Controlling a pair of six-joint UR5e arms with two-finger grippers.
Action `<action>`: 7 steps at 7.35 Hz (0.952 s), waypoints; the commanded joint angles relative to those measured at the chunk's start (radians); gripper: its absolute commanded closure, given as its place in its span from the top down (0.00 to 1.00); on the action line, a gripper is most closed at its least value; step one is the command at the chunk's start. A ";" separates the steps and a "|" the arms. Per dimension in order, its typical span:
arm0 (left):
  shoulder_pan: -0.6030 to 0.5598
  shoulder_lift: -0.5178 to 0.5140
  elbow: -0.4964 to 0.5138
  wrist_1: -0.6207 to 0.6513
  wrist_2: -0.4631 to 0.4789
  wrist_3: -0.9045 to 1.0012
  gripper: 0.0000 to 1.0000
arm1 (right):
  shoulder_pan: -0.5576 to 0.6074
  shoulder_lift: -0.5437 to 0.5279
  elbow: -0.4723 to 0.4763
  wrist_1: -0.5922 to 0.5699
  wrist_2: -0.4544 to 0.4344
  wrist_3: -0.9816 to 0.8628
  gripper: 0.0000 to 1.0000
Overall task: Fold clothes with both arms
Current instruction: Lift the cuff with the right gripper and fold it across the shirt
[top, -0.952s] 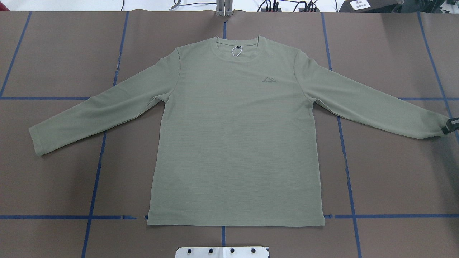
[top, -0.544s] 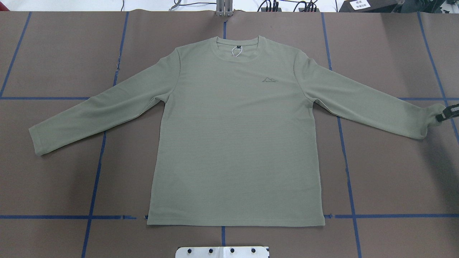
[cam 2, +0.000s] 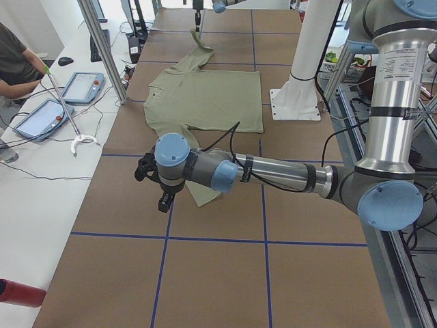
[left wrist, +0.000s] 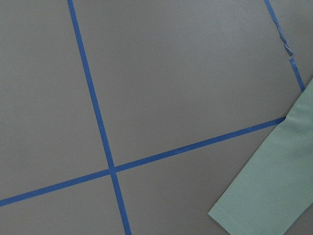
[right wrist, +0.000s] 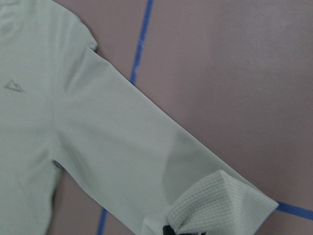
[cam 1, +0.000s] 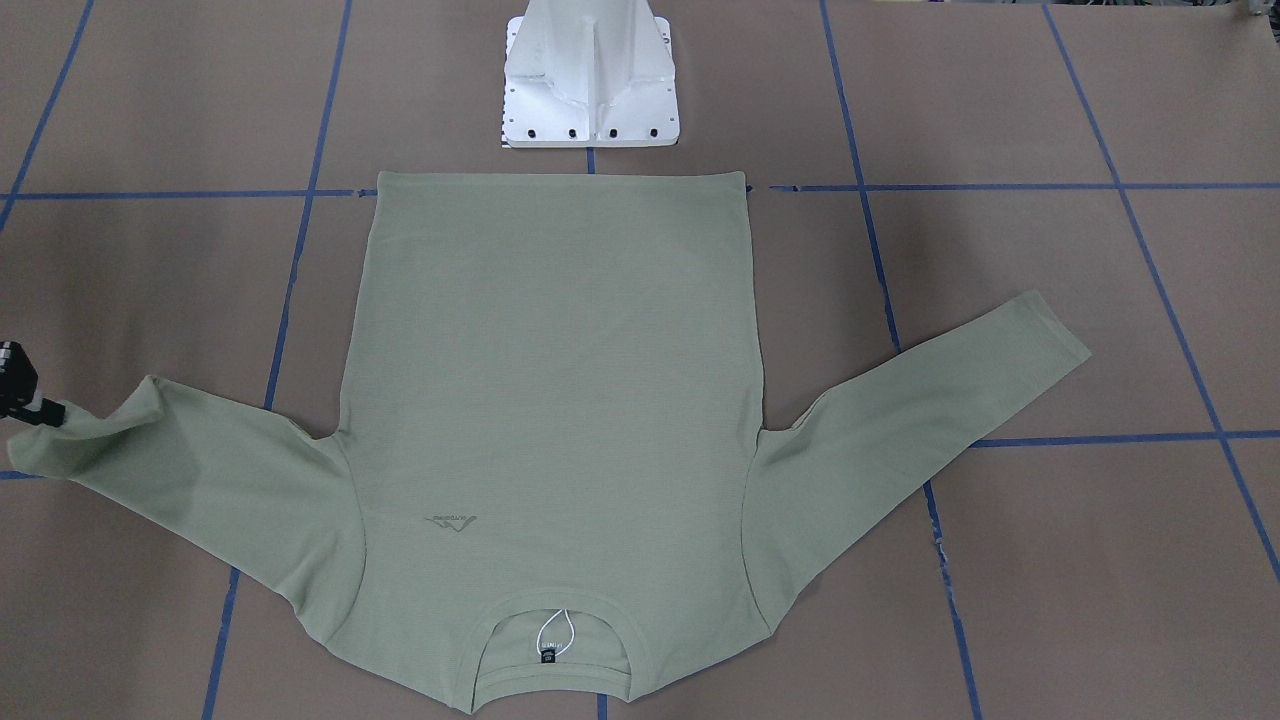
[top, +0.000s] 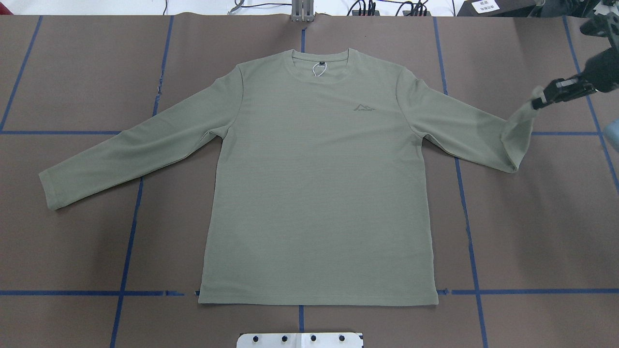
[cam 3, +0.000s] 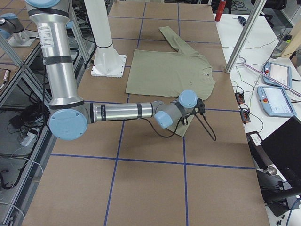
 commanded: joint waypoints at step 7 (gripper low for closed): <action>0.000 0.002 0.013 0.002 0.001 0.001 1.00 | -0.326 0.653 -0.103 -0.180 -0.251 0.227 0.00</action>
